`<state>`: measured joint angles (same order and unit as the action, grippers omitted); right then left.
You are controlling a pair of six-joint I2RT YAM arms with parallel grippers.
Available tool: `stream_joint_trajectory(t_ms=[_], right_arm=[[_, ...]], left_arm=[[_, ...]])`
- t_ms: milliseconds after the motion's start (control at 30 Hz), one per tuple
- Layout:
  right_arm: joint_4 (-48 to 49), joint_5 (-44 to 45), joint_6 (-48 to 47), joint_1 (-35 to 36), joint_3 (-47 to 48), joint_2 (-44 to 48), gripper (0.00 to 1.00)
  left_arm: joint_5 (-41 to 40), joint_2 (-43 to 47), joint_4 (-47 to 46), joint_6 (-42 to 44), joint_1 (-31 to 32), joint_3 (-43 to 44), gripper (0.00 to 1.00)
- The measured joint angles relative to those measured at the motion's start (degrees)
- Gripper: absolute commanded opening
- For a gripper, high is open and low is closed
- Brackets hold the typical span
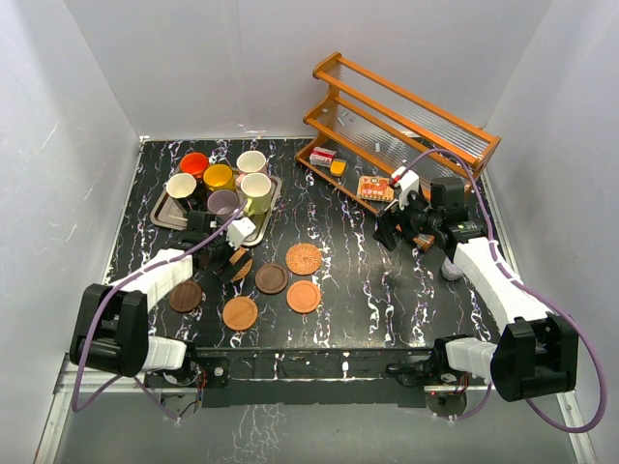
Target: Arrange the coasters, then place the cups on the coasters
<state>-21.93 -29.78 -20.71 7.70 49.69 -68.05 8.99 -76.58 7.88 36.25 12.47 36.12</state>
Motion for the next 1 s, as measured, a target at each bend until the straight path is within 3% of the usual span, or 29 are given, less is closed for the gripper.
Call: stream_joint_trajectory(t_ms=[200, 567, 800, 1000], right_arm=[[0.07, -0.02, -0.24, 0.0, -0.11, 0.0, 0.98], [0.46, -0.17, -0.26, 0.0, -0.83, 0.0, 0.98], [0.61, -0.17, -0.39, 0.0, -0.85, 0.09, 0.98], [0.76, -0.17, -0.48, -0.02, -0.85, 0.11, 0.98]], left_arm=[[-0.28, -0.42, 2.21, -1.62, 0.13, 1.07, 0.96], [7.41, 1.62, 13.07, 1.86, 0.15, 4.9, 0.97], [2.36, 4.35, 19.8, 5.62, -0.24, 7.52, 0.97], [-1.86, 4.76, 26.67, 11.15, -10.1, 8.35, 0.96]])
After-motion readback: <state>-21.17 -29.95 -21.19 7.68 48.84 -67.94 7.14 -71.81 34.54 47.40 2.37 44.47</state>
